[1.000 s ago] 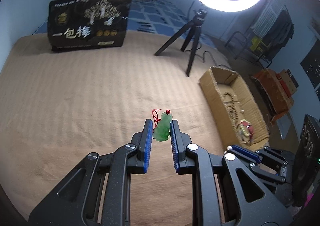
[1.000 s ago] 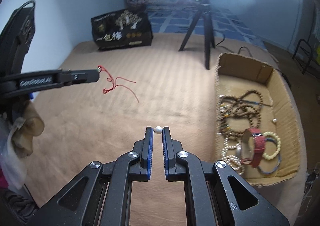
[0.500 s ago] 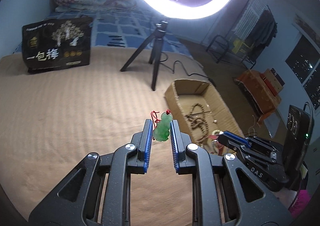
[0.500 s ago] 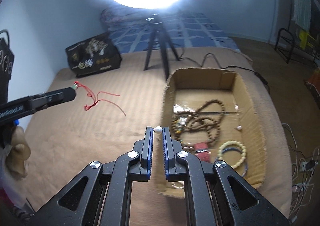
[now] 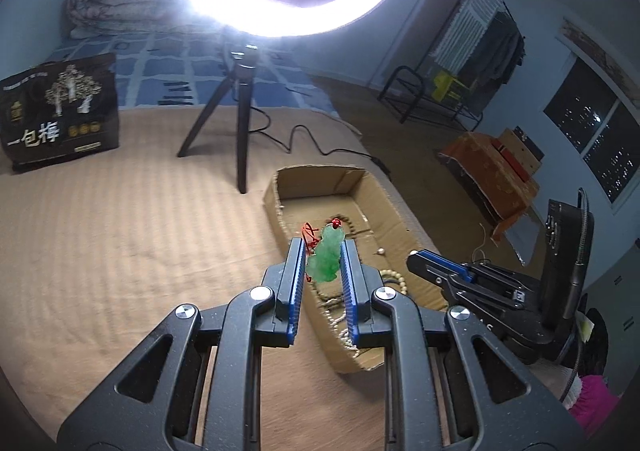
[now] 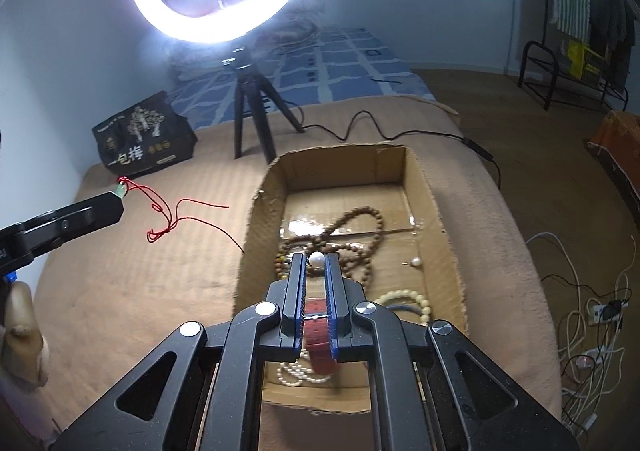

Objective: Organize jewelry
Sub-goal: 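Carry the jade pendant and pearl earring in both grippers over the box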

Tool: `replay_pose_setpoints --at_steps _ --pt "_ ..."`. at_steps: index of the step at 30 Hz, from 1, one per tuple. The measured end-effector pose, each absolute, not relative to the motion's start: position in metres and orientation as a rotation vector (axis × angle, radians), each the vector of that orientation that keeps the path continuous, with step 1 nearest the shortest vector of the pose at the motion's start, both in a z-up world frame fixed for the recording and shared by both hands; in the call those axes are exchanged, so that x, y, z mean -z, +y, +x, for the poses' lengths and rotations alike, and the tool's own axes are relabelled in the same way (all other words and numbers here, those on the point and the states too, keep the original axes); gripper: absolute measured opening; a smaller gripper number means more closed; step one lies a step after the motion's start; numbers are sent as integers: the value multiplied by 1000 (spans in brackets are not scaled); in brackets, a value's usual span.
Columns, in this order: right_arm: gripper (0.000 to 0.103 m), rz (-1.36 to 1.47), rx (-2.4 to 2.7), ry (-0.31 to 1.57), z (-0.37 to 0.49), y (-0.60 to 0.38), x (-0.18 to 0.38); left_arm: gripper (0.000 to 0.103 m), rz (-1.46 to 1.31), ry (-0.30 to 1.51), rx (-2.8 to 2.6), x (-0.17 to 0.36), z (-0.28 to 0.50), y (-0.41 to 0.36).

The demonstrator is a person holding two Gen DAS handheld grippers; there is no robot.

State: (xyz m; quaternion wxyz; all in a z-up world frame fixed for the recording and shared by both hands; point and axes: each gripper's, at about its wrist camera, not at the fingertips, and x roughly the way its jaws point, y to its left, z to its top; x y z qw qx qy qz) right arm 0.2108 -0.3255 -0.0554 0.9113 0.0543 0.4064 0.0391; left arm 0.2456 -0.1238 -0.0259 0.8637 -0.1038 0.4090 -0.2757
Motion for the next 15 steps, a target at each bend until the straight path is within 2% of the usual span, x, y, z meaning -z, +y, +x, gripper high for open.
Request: replay_pose_setpoints --at_steps 15 --pt "8 128 -23 863 216 -357 66 17 -188 917 628 52 251 -177"
